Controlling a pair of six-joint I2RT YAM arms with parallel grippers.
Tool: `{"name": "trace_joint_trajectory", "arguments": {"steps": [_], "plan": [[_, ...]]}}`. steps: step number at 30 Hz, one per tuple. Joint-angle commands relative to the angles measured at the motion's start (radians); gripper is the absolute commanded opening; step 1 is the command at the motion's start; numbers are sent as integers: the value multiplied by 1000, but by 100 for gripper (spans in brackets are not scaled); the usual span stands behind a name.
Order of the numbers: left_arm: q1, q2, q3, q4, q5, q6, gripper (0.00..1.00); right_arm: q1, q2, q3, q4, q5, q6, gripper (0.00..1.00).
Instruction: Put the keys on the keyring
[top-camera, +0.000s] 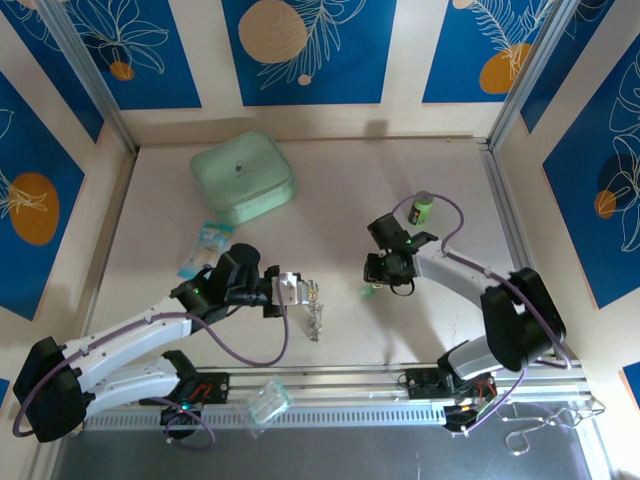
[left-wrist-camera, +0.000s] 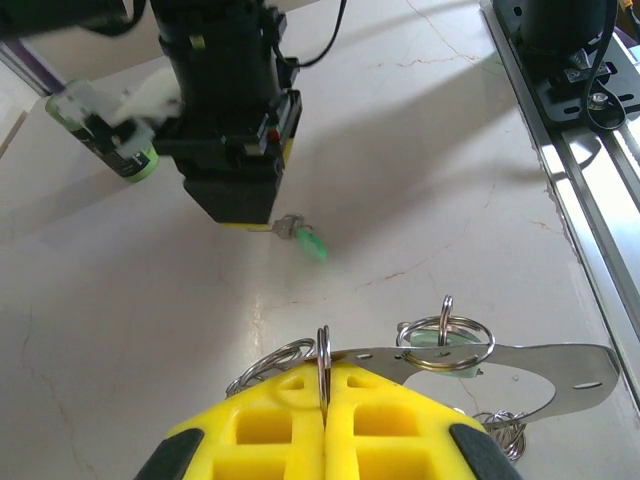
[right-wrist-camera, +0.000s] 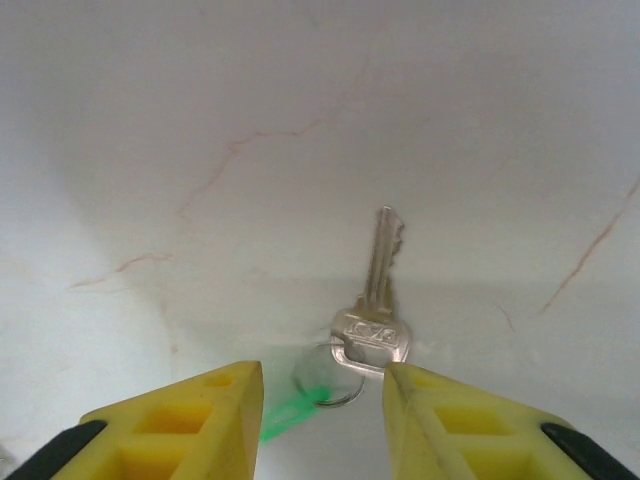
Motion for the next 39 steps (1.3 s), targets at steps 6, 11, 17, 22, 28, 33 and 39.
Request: {"name": "trace_joint_trajectory", "arguments": {"steps": [6, 11, 17, 22, 28, 33, 39], "plan": [[-5, -5, -6, 15, 20, 16, 0, -1, -61, -108, 30, -45, 135, 39], [-6, -1, -7, 20, 24, 11, 0, 2, -40, -99, 39, -39, 131, 39], [-6, 1, -6, 18, 25, 13, 0, 94, 57, 18, -107, 147, 59, 41], [-5, -6, -8, 15, 20, 14, 0, 147, 151, 90, -183, 252, 21, 41], [-5, -6, -9, 14, 19, 14, 0, 181, 243, 160, -220, 279, -8, 41], [-6, -8, -10, 14, 20, 14, 0, 208, 295, 197, -261, 311, -11, 38], [-6, -8, -8, 14, 20, 16, 0, 227, 323, 212, -288, 333, -3, 32]]}}
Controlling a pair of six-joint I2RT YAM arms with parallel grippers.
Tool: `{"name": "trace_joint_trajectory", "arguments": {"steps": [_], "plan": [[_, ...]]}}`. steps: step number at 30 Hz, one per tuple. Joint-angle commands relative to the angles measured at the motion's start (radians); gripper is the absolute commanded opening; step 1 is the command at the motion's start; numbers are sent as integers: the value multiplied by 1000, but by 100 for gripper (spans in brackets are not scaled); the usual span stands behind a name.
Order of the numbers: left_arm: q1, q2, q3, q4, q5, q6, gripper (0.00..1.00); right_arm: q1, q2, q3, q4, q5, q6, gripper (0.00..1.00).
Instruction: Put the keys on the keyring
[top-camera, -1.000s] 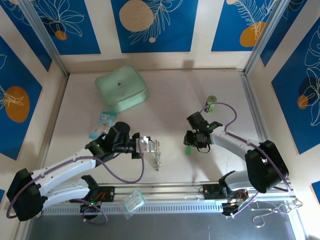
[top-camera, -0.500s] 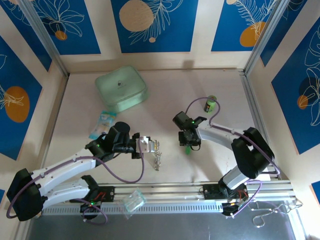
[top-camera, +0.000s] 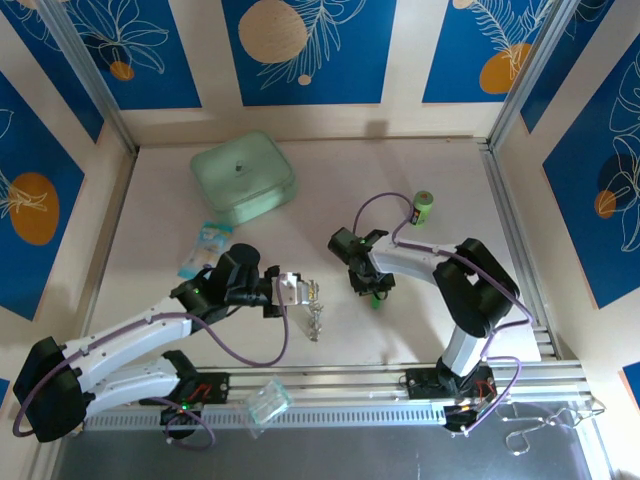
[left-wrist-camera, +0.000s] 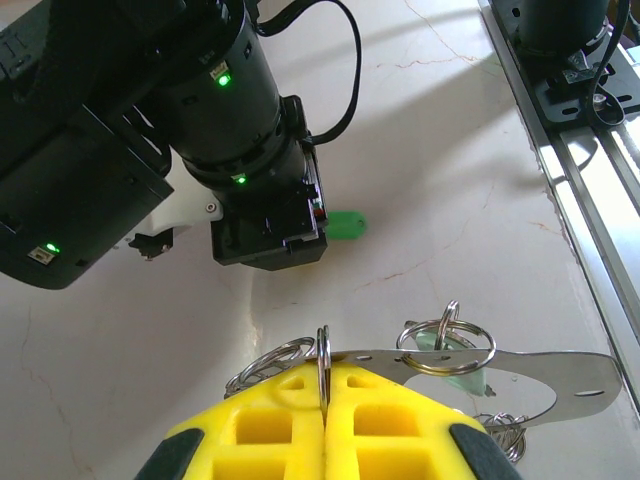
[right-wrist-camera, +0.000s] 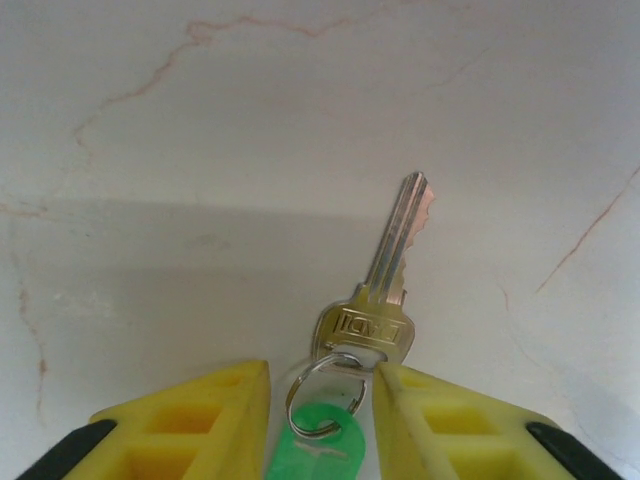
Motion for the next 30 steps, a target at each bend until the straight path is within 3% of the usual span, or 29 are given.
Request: {"name": "trace_joint_trajectory", "arguments": {"steps": [1, 21, 30], "plan": [[-5, -7, -7, 14, 16, 16, 0, 9, 16, 23, -52, 36, 2, 31], [-6, -9, -8, 13, 15, 16, 0, 24, 23, 57, -112, 88, 14, 6], [-5, -7, -7, 13, 17, 16, 0, 17, -131, -22, 75, -117, -61, 0]]}}
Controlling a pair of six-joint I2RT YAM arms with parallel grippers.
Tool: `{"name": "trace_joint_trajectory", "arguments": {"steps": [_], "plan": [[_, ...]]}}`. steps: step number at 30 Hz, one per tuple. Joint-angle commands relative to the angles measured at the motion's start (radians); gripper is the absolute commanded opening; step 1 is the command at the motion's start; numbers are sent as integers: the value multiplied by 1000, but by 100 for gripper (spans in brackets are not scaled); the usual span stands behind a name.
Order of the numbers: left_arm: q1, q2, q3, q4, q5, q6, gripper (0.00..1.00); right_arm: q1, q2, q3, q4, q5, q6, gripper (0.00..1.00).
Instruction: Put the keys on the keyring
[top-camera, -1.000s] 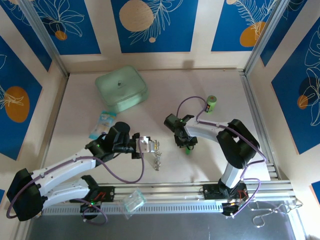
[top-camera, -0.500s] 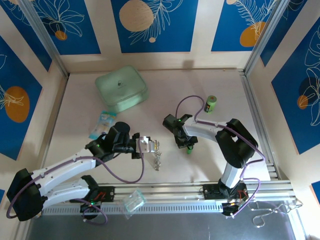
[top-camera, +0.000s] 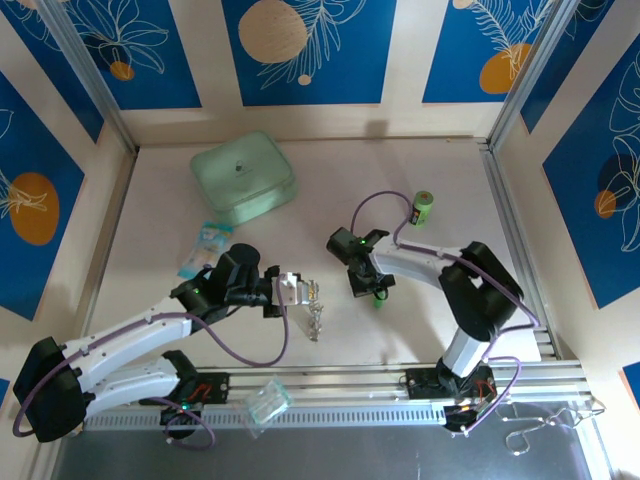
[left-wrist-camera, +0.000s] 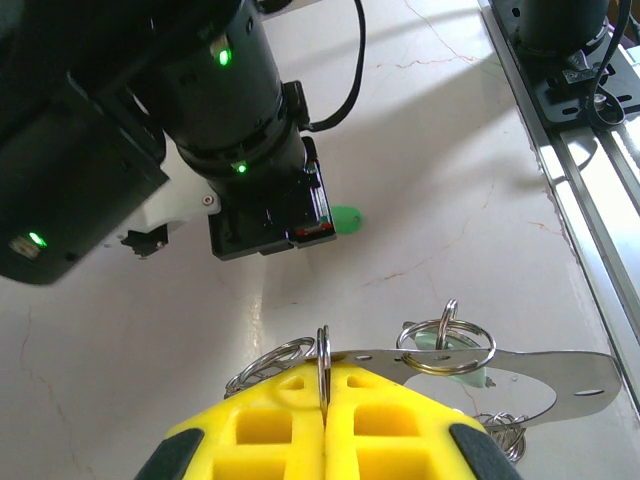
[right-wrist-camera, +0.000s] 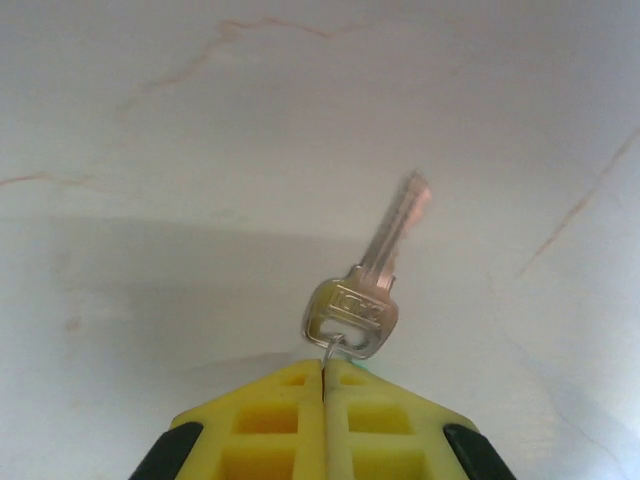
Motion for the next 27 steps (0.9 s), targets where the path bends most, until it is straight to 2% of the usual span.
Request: {"name": "trace_joint_trajectory", "arguments": {"steps": [1, 6, 13, 27], "plan": [[-5, -7, -7, 13, 16, 15, 0, -4, -90, -29, 100, -133, -38, 0], [-6, -7, -7, 14, 17, 17, 0, -51, -145, -79, 186, -290, -33, 0], [-5, -4, -7, 16, 20, 14, 0, -107, -145, -136, 254, -406, -25, 0], [-6, 2, -6, 17, 24, 12, 0, -123, -96, -146, 233, -394, -31, 0]]}}
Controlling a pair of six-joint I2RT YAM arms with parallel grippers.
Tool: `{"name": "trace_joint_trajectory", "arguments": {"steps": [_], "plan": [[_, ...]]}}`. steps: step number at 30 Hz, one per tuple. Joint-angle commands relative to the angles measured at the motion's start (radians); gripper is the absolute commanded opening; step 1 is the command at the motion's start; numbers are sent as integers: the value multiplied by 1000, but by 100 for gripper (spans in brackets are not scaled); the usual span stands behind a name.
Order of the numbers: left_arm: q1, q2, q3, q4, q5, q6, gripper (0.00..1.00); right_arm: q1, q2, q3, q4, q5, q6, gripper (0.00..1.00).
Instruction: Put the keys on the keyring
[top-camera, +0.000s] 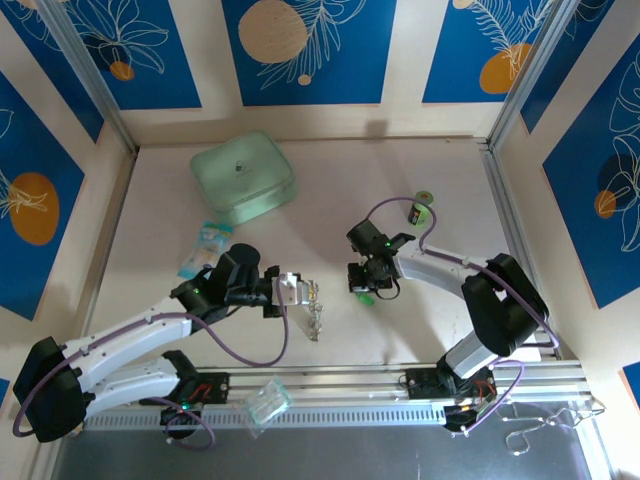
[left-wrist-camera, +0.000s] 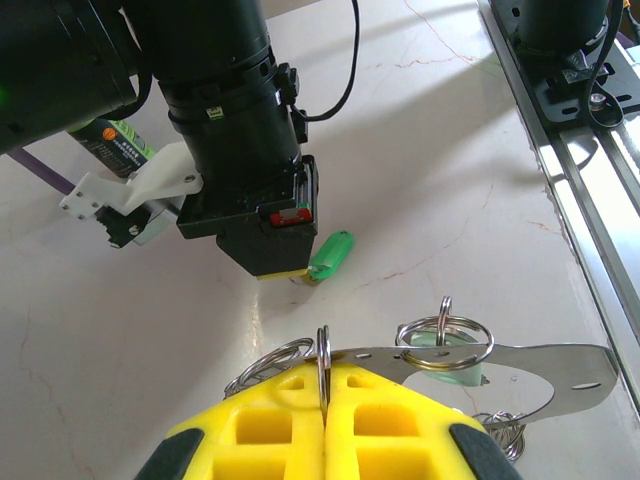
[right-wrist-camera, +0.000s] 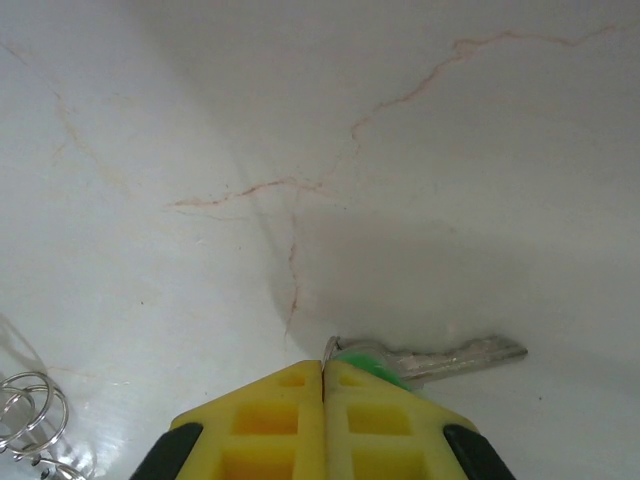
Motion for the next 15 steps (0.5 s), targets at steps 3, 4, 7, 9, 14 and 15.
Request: {"name": "trace_joint_trajectory", "arguments": {"steps": [3, 4, 7, 9, 14, 15], "plan": [[-6, 2, -6, 16, 22, 14, 0, -4, 21, -10, -22, -21, -5, 5], [-6, 1, -6, 16, 22, 14, 0, -3, 22, -9, -24, -22, -5, 8], [-6, 0, -5, 14, 20, 14, 0, -5, 26, -7, -26, -24, -6, 14], [-6, -1, -5, 14, 20, 15, 0, -4, 28, -5, -28, -23, -3, 16], [-6, -1, -5, 13, 19, 14, 0, -3, 27, -1, -35, -17, -4, 16], [-5, -3, -6, 14, 20, 15, 0, -3, 27, 2, -38, -17, -5, 16]]}}
